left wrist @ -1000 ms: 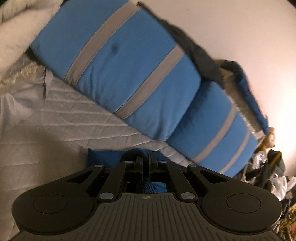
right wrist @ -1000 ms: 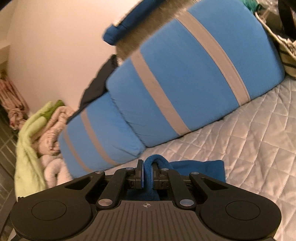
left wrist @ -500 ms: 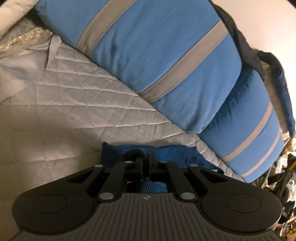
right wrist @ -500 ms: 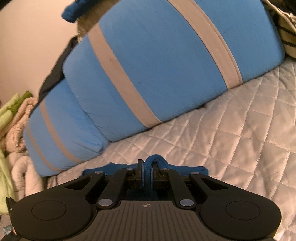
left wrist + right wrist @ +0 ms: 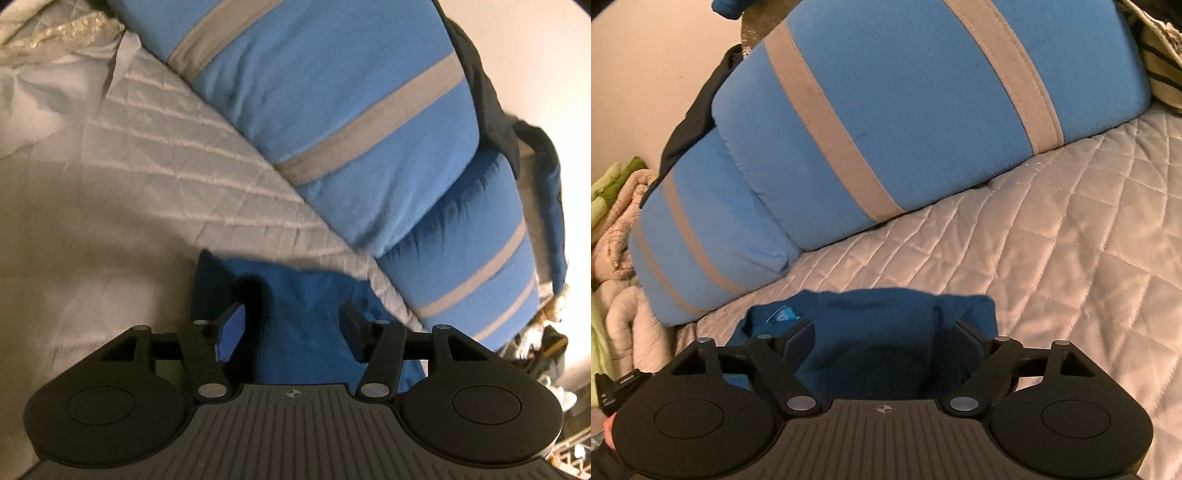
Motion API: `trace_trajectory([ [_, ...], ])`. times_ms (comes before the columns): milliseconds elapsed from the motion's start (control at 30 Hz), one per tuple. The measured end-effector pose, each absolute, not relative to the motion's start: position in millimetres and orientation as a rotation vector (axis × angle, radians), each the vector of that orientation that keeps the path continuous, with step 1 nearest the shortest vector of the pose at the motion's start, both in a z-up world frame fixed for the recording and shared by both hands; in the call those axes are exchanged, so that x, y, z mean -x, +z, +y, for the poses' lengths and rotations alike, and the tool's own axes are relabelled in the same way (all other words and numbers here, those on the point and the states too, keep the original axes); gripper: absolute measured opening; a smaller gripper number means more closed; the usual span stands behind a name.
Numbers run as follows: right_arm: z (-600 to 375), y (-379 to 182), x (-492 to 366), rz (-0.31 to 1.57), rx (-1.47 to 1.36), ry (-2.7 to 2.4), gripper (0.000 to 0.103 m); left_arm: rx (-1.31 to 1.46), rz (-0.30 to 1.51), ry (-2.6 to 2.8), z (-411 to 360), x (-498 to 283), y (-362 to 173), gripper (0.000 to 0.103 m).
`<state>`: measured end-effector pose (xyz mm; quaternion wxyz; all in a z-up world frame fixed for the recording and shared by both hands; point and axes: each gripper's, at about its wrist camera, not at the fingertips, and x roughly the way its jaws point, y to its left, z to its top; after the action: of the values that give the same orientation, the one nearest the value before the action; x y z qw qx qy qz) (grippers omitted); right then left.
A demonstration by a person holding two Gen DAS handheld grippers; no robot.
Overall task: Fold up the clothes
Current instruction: 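Lay the folded hem down and open both tools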
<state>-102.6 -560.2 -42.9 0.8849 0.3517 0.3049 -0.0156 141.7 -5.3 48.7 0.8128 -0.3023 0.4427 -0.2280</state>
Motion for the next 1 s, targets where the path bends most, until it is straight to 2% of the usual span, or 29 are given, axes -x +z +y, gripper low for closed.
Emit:
trace_trajectory([
  [300,-556,-45,129,0.651,-0.907,-0.006,0.071,0.650,1.022,-0.508,-11,-125,34,0.052],
  [500,-551,-62,120,0.696,-0.944,-0.020,0.059,0.621,1.041,-0.483,-12,-123,34,0.026],
  [567,-548,-68,117,0.717,-0.943,-0.026,0.053,0.624,1.054,-0.490,-10,-123,34,0.011],
  [600,-547,-70,115,0.728,-0.945,-0.029,0.050,0.628,1.059,-0.498,-9,-123,35,0.007],
  [667,-546,-71,112,0.740,-0.951,-0.029,0.023,0.615,1.023,-0.512,-8,-121,43,0.005],
  [733,-546,-68,109,0.744,-0.957,-0.025,0.015,0.589,0.961,-0.534,-8,-119,55,0.005],
  [867,-557,-57,97,0.678,-0.992,0.008,0.013,0.597,0.879,-0.548,-11,-129,71,0.005],
  [1000,-572,-52,76,0.593,-1.049,0.006,0.012,0.709,0.848,-0.481,-12,-152,66,0.005],
])
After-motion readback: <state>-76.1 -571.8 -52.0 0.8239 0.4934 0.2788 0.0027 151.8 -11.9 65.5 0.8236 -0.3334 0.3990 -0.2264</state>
